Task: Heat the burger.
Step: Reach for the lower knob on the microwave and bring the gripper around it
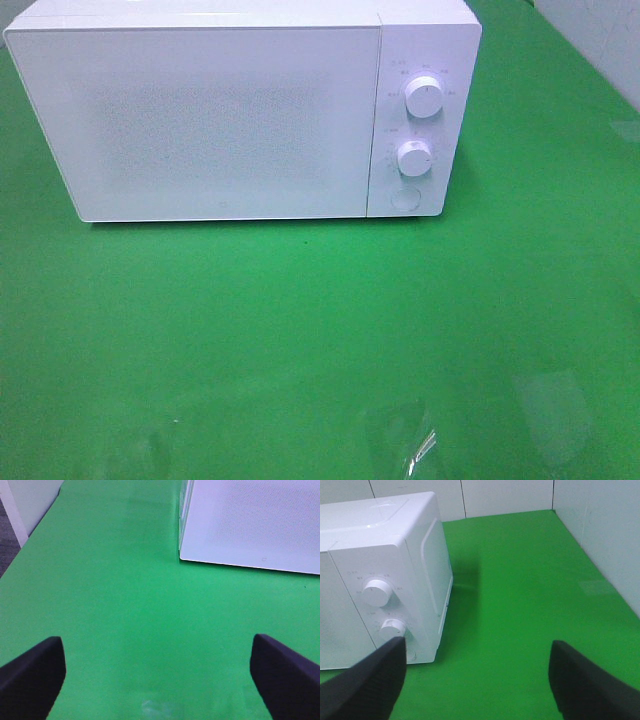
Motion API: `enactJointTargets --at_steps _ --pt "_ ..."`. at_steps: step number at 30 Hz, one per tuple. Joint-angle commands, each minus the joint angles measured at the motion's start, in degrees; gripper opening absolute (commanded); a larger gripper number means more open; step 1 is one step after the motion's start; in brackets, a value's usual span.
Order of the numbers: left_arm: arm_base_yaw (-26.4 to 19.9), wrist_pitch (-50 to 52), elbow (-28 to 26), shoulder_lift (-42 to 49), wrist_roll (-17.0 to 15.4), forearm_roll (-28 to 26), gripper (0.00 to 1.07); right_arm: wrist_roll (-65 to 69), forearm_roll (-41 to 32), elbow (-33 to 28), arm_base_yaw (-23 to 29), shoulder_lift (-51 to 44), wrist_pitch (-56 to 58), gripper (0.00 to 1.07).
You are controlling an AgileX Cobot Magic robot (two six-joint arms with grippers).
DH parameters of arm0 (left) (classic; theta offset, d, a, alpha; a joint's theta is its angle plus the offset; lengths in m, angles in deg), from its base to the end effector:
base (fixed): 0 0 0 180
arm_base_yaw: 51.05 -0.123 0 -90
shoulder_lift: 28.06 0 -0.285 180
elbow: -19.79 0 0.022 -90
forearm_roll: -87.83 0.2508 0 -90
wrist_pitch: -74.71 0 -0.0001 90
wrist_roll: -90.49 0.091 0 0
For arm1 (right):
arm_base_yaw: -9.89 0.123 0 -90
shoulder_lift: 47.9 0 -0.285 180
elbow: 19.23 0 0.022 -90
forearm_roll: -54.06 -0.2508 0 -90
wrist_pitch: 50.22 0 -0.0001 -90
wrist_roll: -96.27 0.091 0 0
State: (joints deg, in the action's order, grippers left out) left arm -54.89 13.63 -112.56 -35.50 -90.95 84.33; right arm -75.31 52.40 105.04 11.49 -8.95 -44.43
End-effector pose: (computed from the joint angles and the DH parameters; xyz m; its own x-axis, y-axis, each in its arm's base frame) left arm -0.0076 -0.0054 0.2814 -0.4376 -0.0841 -0.8952 -0.0430 0.9964 -0.0726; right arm 0.1195 0.0036 0.2870 -0.1842 0.1698 -0.9681 0.0014 0.9850 0.1725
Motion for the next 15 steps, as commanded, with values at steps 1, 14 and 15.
enactJointTargets --at_steps 1,14,15 --pt "-0.06 -0.23 -0.06 0.80 0.17 -0.11 0.92 0.34 0.40 0.00 -0.06 2.98 -2.92 0.75" --pt "-0.06 -0.23 -0.06 0.80 0.17 -0.11 0.92 -0.17 0.40 0.00 -0.06 20.05 -21.31 0.75" --pt "-0.06 -0.23 -0.06 0.80 0.17 -0.11 0.92 -0.17 0.40 0.00 -0.06 20.05 -21.31 0.75"
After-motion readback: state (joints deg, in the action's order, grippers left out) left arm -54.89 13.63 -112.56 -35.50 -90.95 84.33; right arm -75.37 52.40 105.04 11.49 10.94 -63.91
